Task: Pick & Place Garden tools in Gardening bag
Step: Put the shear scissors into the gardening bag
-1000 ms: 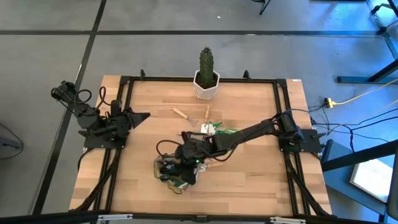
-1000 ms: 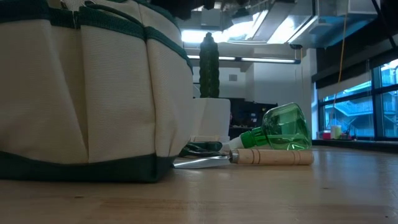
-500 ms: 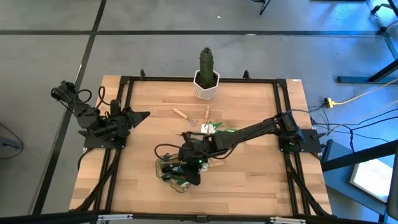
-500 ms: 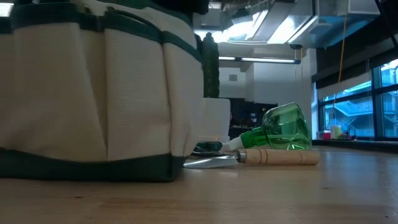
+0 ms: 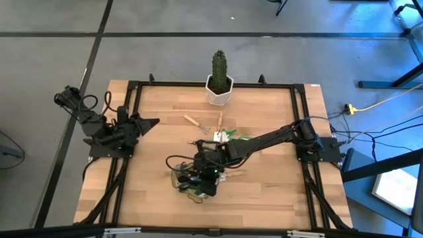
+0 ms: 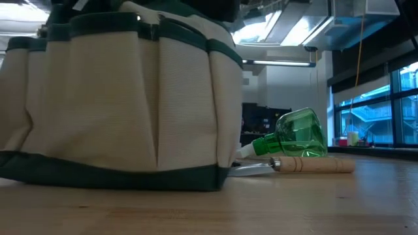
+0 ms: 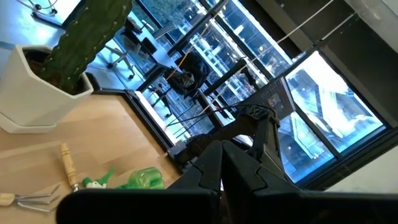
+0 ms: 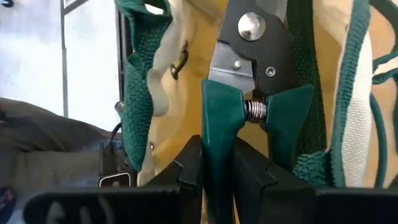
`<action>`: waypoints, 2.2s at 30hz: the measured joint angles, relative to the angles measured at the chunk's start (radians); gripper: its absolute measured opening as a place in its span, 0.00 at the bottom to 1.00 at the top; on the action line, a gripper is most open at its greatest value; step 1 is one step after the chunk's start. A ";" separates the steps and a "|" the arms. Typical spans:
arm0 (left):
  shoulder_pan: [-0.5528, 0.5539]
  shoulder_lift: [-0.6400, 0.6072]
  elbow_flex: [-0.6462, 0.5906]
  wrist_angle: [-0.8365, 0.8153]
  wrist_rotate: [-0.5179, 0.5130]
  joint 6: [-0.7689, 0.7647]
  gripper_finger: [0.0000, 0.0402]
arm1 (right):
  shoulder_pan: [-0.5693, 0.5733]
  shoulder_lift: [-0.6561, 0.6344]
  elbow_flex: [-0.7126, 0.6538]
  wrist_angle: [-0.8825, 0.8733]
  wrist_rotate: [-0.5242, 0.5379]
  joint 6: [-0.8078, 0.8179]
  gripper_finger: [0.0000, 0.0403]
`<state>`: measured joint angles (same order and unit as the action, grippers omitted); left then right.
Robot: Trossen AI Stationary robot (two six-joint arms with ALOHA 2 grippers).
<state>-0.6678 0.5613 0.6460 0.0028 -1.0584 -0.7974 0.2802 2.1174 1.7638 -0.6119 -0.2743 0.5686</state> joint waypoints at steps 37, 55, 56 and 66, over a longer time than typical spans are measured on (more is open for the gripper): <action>0.000 0.020 0.000 0.026 0.002 0.027 0.00 | 0.040 0.049 0.000 -0.192 0.114 -0.388 0.13; 0.000 0.019 0.000 0.028 0.006 0.044 0.01 | 0.042 0.084 0.000 -0.195 0.121 -0.394 0.13; 0.000 0.019 0.000 0.028 0.006 0.044 0.01 | 0.042 0.089 0.001 -0.191 0.121 -0.394 0.13; 0.000 0.019 0.000 0.028 0.005 0.043 0.01 | 0.042 0.091 0.000 -0.197 0.120 -0.399 0.13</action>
<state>-0.6678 0.5804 0.6460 0.0308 -1.0534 -0.7540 0.3225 2.2086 1.7638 -0.8089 -0.1542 0.1697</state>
